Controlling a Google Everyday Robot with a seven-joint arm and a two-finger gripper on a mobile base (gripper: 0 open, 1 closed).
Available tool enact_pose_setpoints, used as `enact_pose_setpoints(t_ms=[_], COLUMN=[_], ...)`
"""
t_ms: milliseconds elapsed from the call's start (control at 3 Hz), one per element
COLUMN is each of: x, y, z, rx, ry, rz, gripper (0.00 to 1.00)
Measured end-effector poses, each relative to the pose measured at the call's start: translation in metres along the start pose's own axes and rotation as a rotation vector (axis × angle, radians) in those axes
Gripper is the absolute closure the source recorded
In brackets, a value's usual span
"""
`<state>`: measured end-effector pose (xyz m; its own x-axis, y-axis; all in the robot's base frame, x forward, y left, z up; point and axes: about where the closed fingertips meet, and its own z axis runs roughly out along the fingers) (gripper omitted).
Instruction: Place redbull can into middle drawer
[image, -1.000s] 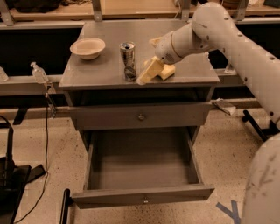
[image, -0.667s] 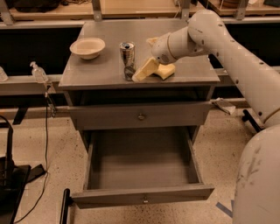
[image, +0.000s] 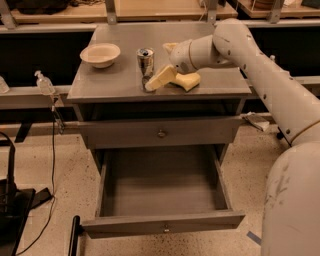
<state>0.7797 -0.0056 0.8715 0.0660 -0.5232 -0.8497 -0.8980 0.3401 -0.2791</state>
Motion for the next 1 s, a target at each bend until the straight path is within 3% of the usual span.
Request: enact_pose_setpoints(t_ms=[667, 1000], x=[0.0, -0.013], y=[0.006, 0.013], z=[0.004, -0.002], rx=[-0.024, -0.029], ry=[0.012, -0.127], rz=[0.005, 0.082], gripper=[0.0, 0.0])
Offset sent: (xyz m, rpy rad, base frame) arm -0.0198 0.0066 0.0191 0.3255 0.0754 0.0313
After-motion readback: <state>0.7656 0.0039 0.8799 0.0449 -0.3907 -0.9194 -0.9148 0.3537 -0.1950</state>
